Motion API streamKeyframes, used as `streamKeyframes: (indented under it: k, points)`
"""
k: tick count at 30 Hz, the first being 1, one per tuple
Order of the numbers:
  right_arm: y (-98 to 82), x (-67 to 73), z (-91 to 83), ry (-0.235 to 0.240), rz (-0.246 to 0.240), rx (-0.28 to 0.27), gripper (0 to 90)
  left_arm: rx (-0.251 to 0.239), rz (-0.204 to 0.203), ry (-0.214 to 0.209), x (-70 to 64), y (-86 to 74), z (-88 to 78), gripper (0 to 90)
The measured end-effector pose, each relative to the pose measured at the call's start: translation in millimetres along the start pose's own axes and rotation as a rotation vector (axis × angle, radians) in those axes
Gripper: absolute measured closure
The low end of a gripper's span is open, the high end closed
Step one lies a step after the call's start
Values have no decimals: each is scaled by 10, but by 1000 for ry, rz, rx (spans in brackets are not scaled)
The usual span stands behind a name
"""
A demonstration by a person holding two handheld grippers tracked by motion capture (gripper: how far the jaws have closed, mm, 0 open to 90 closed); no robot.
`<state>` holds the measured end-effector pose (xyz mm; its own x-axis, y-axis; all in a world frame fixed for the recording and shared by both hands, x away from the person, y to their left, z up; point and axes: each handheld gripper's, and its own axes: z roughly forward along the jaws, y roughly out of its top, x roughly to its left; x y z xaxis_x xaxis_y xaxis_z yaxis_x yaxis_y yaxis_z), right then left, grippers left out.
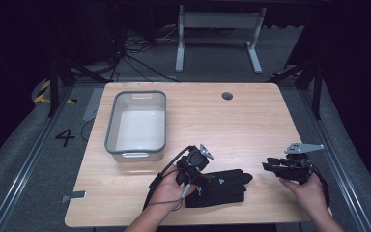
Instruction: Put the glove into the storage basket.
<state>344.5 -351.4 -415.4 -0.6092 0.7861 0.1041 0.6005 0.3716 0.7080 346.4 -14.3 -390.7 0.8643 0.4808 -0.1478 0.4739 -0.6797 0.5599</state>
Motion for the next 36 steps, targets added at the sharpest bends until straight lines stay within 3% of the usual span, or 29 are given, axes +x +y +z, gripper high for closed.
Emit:
streamKeyframes:
  k: [8, 13, 16, 20, 36]
  points:
    - [-39, -1, -31, 3, 8, -9, 622, 47, 53, -32, -86, 66, 221, 474]
    - [-67, -9, -39, 7, 22, -5, 623, 89, 88, -29, -131, 93, 336, 457]
    - [-77, -12, -45, 3, 32, 1, 625, 117, 84, -20, -146, 113, 398, 450]
    - [-92, 5, -66, 11, 34, 0, 621, 149, 111, -4, -174, 118, 471, 396]
    - [-108, 26, -57, 54, 52, -7, 598, 198, 161, -53, -171, 65, 633, 201]
